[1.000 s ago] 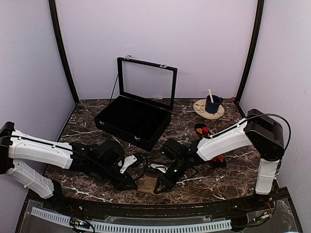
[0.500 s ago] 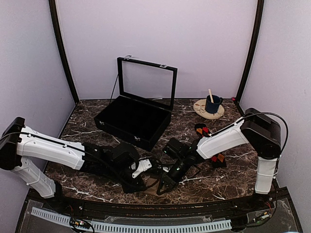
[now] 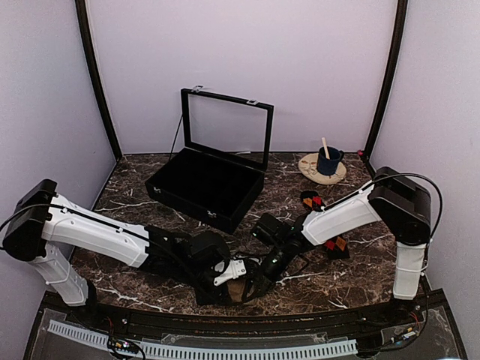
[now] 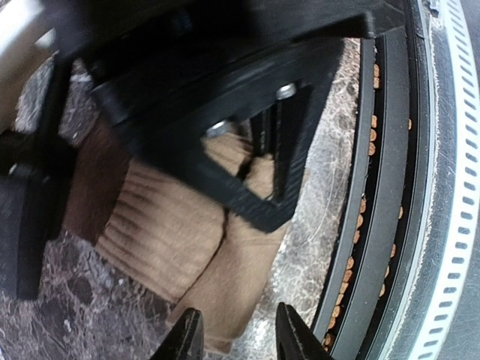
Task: Roll the socks
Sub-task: Roll the sock at the center of the board.
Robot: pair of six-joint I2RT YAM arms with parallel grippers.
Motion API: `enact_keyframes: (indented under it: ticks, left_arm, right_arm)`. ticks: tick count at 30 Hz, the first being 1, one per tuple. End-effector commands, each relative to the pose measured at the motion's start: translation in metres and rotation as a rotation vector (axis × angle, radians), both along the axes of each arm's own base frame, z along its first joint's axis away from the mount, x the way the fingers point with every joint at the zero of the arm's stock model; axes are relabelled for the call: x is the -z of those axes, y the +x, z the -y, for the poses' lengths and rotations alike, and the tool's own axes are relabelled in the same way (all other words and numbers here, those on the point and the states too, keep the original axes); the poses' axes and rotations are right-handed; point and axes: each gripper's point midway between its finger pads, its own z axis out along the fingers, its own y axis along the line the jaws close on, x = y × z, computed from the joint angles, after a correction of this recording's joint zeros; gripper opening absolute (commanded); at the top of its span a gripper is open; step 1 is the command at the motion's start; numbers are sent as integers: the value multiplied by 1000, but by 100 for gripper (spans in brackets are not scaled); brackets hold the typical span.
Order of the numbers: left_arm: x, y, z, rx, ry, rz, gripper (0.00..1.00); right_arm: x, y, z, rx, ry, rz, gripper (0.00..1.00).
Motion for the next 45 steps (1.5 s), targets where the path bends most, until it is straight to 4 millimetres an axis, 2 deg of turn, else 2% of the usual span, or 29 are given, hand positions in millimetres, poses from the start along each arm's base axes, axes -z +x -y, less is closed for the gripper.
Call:
enact_keyframes:
  ticks: [1, 17, 21, 24, 30, 38, 45]
  left_arm:
    - [0, -3, 4, 63, 23, 21, 36]
    - [29, 0, 0, 110, 113, 54, 34]
    - [36, -3, -2, 130, 133, 45, 25]
    - [41, -5, -5, 142, 146, 30, 13]
    - [46, -12, -9, 164, 162, 0, 1]
    - [49, -21, -14, 169, 182, -70, 0]
    - [53, -9, -26, 92, 215, -109, 0]
  right_arm:
    - [13, 2, 6, 12, -59, -18, 0]
    - [13, 0, 7, 3, -66, -35, 0]
    - [13, 1, 7, 3, -70, -36, 0]
    - [13, 2, 7, 4, -72, -34, 0]
    - [12, 5, 7, 3, -80, -19, 0]
    - [9, 12, 14, 25, -99, 16, 14]
    - [-1, 26, 22, 77, -86, 42, 26]
